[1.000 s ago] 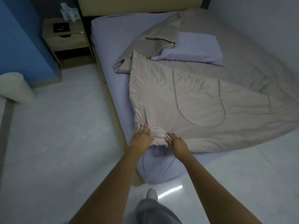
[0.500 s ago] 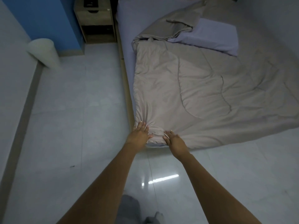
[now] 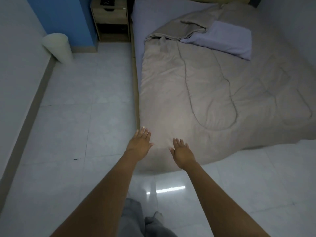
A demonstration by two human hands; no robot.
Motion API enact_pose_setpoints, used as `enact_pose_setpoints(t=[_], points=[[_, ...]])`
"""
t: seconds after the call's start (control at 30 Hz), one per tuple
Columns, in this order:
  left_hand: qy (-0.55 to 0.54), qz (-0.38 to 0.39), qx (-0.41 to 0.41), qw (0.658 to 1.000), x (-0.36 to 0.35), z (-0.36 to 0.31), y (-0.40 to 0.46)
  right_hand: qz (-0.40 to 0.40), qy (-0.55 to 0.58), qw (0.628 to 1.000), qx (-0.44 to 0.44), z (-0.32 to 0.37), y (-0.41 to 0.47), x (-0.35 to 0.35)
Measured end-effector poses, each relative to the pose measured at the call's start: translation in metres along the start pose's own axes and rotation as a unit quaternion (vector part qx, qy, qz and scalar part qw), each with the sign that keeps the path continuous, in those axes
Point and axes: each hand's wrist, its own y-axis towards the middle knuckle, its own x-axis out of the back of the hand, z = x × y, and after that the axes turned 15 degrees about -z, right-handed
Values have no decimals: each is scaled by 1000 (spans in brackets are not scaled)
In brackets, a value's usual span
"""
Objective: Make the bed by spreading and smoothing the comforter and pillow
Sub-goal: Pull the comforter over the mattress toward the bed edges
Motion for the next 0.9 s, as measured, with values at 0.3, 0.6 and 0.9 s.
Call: enact_pose_setpoints(t=[0.3, 0.6, 0.9], points=[[-2, -37, -17, 999, 62, 7, 18, -29, -20, 999, -41, -3, 13, 61], [-6, -83, -46, 995, 125, 47, 85, -71, -35, 994, -77, 13, 69, 127], [17, -122, -133, 983, 198, 144, 206, -117, -13, 971, -208, 63, 176, 195]])
